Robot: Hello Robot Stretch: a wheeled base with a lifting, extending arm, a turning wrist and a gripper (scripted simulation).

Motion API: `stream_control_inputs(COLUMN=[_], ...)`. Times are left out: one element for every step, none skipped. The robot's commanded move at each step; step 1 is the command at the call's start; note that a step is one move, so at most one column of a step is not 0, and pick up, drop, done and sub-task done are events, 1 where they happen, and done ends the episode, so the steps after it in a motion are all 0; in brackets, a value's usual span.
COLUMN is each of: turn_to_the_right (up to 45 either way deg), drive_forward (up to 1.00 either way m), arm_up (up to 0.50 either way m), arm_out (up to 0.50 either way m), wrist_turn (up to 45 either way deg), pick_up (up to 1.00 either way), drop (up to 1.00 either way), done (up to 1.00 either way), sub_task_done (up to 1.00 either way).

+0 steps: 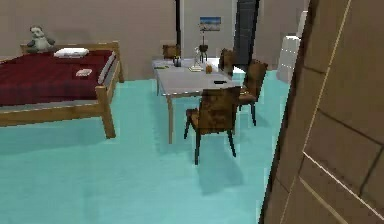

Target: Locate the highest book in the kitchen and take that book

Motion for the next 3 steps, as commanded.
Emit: stream_control_inputs(turn_to_the_right=[0.0, 45.0, 15.0], drive_forward=[1.00, 0.00, 0.00], arm_up=[0.00, 0.00, 0.00], arm_out=[0.00, 0.00, 0.00], wrist_turn=[0.0, 0.0, 0.0], pick_up=[0.00, 0.00, 0.00], drop=[0.00, 0.00, 0.00], done=[0.00, 0.00, 0.00], sub_task_done=[0.00, 0.00, 0.00])
